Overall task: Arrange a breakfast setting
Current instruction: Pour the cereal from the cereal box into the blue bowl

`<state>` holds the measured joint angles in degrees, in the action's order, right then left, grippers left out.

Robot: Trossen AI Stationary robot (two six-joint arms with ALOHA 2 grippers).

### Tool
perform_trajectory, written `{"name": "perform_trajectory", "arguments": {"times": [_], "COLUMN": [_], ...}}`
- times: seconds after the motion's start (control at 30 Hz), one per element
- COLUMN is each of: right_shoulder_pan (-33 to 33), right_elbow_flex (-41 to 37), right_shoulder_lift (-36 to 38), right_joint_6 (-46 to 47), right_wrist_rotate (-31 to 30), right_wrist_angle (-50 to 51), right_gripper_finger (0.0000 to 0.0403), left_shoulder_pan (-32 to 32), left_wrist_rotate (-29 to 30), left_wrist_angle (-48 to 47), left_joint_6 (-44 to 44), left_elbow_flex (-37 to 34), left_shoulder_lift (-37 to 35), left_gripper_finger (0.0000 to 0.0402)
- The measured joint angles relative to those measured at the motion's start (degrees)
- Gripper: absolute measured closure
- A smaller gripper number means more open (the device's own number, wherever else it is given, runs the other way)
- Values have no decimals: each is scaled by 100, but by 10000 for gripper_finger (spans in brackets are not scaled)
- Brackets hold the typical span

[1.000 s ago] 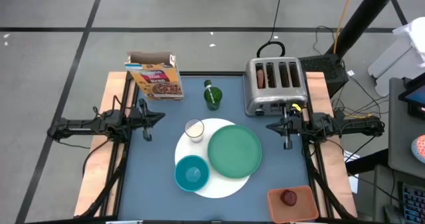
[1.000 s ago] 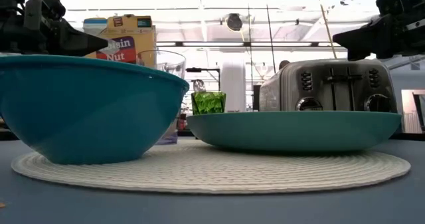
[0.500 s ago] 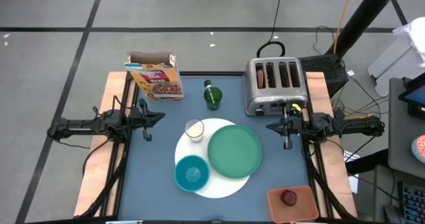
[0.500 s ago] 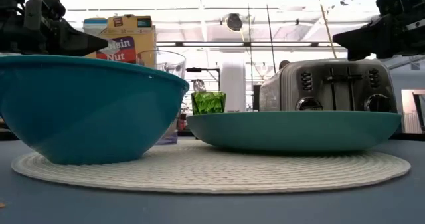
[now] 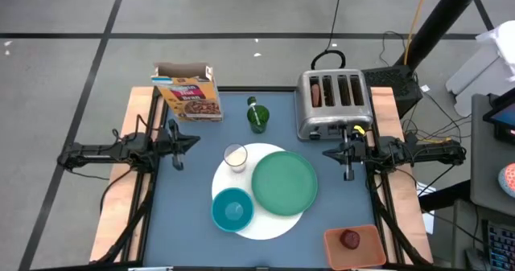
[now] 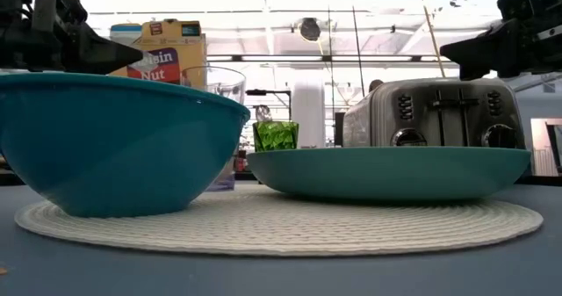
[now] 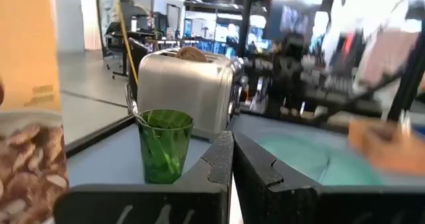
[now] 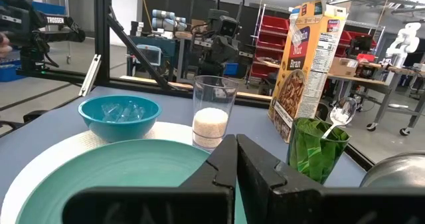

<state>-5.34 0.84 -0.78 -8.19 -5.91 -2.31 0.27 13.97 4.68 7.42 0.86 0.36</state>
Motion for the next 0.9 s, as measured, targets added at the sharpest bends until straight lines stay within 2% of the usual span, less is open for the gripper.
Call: {"name": "perform_trajectory", "arguments": {"times": [0.13, 0.3, 0.6, 0.77, 0.9], "right_shoulder_pan": [1, 0, 2, 2, 2], "right_elbow_flex": [2, 2, 2, 2, 1], "right_shoulder_lift": [1, 1, 2, 0, 2], "right_joint_6": [-2, -2, -1, -2, -2], "right_wrist_rotate": [0, 0, 0, 0, 0], "right_wrist_angle": [0, 0, 0, 0, 0], "right_gripper_finger": [401, 401, 401, 401, 401], "left_shoulder_pan": [1, 1, 3, 3, 3], "left_wrist_rotate": [598, 1133, 1161, 1159, 1155], "left_wrist_angle": [-15, -8, -19, -21, -21], "left_joint_6": [641, 687, 1130, 1198, 1462], "left_elbow_flex": [0, 0, 0, 0, 0], "left_shoulder_lift": [0, 0, 0, 0, 0], "left_gripper_finger": [361, 296, 179, 144, 133]}}
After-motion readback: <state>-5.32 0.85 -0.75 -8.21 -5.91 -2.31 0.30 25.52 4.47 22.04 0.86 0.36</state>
